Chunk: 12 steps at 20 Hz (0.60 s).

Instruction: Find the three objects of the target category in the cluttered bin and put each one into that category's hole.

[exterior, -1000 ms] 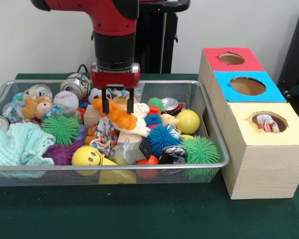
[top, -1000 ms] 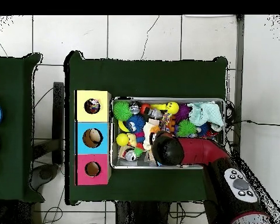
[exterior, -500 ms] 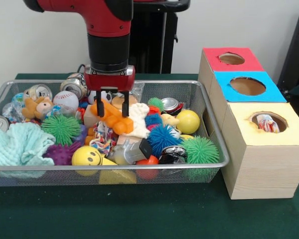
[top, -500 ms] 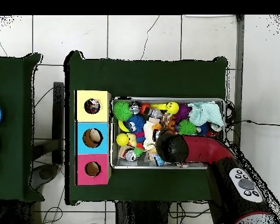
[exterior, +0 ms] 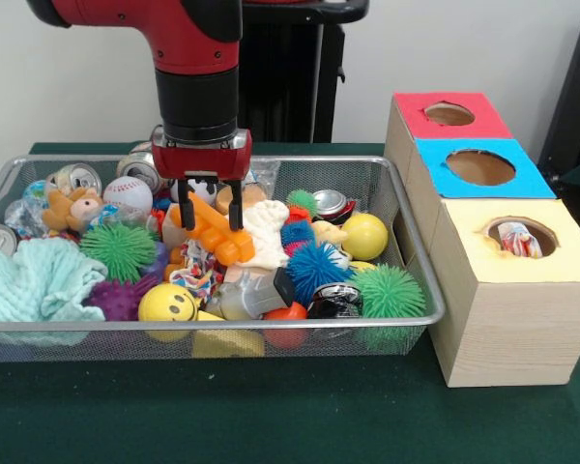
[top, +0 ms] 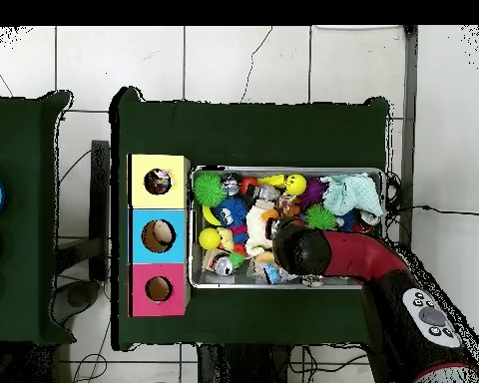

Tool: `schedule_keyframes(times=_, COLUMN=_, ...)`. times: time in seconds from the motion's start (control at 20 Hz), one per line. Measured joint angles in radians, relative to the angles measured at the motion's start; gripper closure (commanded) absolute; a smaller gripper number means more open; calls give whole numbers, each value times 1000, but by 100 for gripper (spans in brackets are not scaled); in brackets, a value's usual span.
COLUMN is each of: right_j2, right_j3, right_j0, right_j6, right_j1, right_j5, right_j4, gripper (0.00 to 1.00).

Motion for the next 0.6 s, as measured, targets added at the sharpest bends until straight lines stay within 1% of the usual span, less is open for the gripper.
schedule_keyframes(times=0.6, right_j2=4, right_j3=-2, right_j0=-2, right_j6=0, right_j1=5, right_j5=29, right_j4=23, gripper=0)
